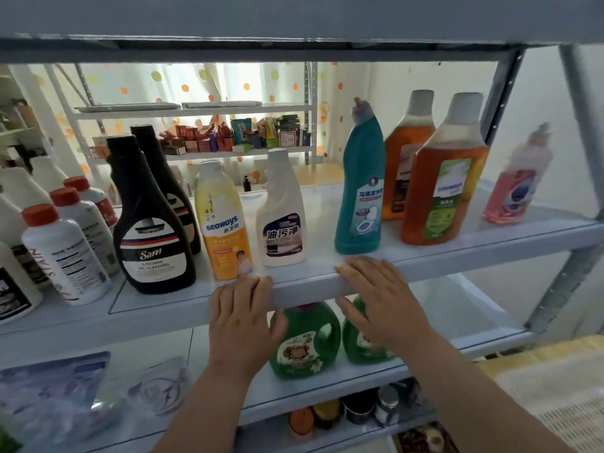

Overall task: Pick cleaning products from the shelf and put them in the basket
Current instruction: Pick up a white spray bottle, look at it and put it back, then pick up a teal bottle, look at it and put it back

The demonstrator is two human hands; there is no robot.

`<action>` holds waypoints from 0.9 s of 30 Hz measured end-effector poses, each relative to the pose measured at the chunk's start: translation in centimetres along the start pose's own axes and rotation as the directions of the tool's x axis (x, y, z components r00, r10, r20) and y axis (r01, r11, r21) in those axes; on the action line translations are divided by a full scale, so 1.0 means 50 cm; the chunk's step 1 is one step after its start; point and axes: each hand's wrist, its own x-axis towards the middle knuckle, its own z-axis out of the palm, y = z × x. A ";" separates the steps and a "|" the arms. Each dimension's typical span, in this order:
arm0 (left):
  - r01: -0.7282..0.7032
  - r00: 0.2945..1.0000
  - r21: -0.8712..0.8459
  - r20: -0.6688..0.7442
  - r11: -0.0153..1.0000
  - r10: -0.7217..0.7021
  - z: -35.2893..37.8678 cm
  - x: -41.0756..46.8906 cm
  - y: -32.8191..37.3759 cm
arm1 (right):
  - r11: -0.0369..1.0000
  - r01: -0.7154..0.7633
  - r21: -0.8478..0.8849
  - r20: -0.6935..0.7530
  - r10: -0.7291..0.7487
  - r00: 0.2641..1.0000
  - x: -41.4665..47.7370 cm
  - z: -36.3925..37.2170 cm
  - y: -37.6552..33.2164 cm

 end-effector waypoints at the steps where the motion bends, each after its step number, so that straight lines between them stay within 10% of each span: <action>1: 0.016 1.000 -0.003 0.021 1.000 -0.016 -0.009 0.003 0.006 | 1.000 -0.022 -0.002 0.011 0.022 1.000 -0.004 -0.008 0.027; 13: 0.460 0.873 -0.487 0.403 0.743 -0.276 -0.022 0.216 0.241 | 0.998 -0.055 -0.007 -0.223 0.052 0.973 -0.018 0.026 0.186; 18: 0.658 0.750 -0.582 0.567 0.478 -0.341 0.066 0.303 0.268 | 1.000 0.007 -0.008 -0.266 -0.009 0.964 -0.019 0.043 0.208; 27: 0.678 0.728 -0.530 0.582 0.509 -0.363 0.059 0.297 0.280 | 0.995 0.091 0.038 -0.215 -0.081 0.973 -0.023 0.043 0.233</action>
